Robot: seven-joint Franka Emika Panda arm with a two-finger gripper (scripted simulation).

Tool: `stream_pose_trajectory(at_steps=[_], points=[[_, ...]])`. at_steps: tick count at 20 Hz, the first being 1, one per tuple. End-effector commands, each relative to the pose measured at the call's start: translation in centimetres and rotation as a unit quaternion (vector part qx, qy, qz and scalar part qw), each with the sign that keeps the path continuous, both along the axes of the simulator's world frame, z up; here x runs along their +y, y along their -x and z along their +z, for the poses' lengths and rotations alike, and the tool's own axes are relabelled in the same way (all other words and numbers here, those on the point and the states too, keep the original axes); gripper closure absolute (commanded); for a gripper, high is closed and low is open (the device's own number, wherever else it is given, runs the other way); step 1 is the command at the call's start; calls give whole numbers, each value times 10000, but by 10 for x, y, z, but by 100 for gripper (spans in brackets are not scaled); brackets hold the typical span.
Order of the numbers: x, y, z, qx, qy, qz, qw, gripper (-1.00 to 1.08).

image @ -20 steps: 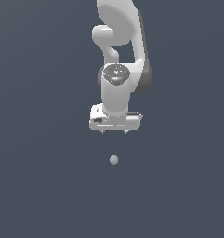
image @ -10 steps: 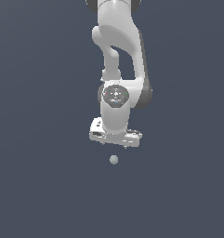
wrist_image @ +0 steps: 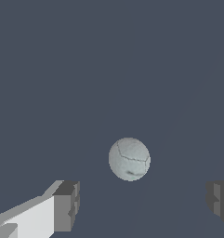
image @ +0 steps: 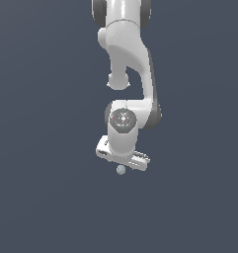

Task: Pick up the object and move it to a goal position.

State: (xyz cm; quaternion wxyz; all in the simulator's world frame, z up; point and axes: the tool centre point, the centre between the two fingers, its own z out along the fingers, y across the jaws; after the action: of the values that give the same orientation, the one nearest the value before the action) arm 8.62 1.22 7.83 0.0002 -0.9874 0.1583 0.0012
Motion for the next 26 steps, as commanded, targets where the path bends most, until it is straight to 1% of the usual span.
stream_pose_trajectory(at_steps=[1, 9, 18, 24, 25, 26], points=[[0, -4, -5, -9, 3, -99, 10000, -92], [0, -5, -10, -6, 4, -128, 9999, -92], [0, -4, -52, -10, 4, -147, 9999, -92], [0, -6, -57, -11, 4, -150, 9999, -92], [0, -6, -57, -11, 4, -150, 9999, 108], [0, -6, -57, -11, 4, -150, 9999, 108]])
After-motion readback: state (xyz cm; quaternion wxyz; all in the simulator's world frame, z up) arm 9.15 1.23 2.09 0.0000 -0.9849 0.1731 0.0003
